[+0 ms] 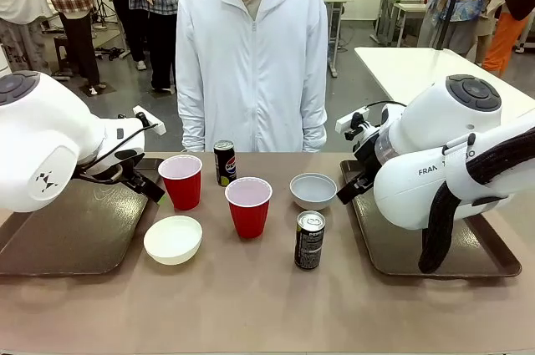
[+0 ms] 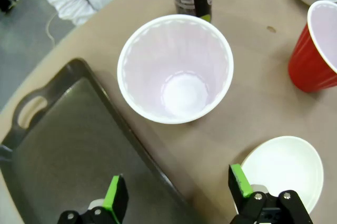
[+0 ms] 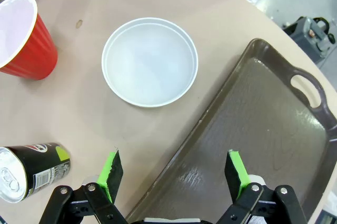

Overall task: Prepare tableware on both trays.
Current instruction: Pick up a Picnic Bowl from the table and place it on a Handle tray.

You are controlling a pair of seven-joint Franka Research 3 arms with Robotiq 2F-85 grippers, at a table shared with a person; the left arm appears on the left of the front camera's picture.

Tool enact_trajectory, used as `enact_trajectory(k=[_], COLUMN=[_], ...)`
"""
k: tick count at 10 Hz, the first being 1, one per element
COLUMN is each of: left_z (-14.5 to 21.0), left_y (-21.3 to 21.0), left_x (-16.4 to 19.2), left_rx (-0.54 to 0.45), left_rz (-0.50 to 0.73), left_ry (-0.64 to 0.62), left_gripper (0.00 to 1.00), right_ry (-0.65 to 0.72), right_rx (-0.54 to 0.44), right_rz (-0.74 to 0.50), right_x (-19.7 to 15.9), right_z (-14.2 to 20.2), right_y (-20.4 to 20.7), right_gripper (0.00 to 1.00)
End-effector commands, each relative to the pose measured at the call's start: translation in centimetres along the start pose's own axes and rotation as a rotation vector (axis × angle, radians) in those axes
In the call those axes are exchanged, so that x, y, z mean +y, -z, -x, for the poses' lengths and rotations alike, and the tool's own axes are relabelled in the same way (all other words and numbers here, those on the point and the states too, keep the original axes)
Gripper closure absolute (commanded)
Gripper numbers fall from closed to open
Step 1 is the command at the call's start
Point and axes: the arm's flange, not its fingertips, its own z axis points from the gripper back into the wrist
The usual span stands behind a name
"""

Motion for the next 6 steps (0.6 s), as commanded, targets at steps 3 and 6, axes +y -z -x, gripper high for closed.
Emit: enact_trajectory(k=[3,6], left_z=[1.0,5.3], left_y=[-6.4,-11.3], left_x=[-1.4,-2.8], left_rx=[0.110,0.184], left_rz=[0.056,0.209], left_ry=[-0.008,-0.010], left_gripper=[0.00,0.00], right_ry=[0.121,0.232], right_rx=[0.045,0.187], right_rz=[-0.074,-0.110], right_x=[2.9,4.5], right_z=[3.3,11.5], right_y=[-7.7,-11.3], right_gripper=[0.00,0.00])
